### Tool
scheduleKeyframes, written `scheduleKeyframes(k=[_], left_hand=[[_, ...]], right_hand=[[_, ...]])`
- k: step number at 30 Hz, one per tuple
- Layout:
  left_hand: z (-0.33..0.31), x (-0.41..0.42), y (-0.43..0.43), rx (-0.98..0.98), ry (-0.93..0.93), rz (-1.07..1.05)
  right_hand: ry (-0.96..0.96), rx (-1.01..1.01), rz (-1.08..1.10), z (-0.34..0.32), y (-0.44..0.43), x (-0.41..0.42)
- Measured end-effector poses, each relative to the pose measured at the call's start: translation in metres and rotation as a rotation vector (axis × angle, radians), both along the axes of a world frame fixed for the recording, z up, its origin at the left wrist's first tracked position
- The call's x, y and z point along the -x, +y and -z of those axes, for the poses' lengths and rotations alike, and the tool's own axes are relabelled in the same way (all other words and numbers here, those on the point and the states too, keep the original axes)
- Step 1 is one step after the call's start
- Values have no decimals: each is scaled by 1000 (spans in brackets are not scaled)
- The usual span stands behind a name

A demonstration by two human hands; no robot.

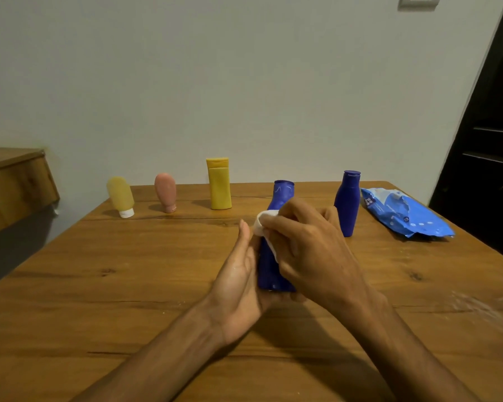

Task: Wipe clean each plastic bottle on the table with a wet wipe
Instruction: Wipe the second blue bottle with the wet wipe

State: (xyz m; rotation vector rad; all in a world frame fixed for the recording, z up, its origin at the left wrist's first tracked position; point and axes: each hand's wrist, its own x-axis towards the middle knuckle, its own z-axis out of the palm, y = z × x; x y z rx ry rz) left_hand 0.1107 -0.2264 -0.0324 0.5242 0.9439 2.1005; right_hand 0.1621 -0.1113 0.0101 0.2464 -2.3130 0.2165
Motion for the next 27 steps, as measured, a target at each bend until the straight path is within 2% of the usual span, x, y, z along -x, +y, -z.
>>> scheduleKeyframes(k=[2,5,8,15,20,24,27], left_hand=[[-3,2,-2,13,-11,-17],[-8,11,-8,0,-107,-45],[-15,19,-13,-53,-128,-113],[-16,13,-10,-32,-97,-143],[-18,18,-14,-51,-152,-204],[-13,10,-10,9,-114,-176],[-16,13,-9,-9,-136,-179]], right_hand=[[-11,0,-28,0,-2,0],[-133,-21,-149,0,-4,0],[-237,-40,-257,-1,-4,-2],[-42,182,-221,3,3,5],[-170,166,-249,4,8,9],[-62,387,-204,3,5,10],[-90,404,-188,1,5,8]])
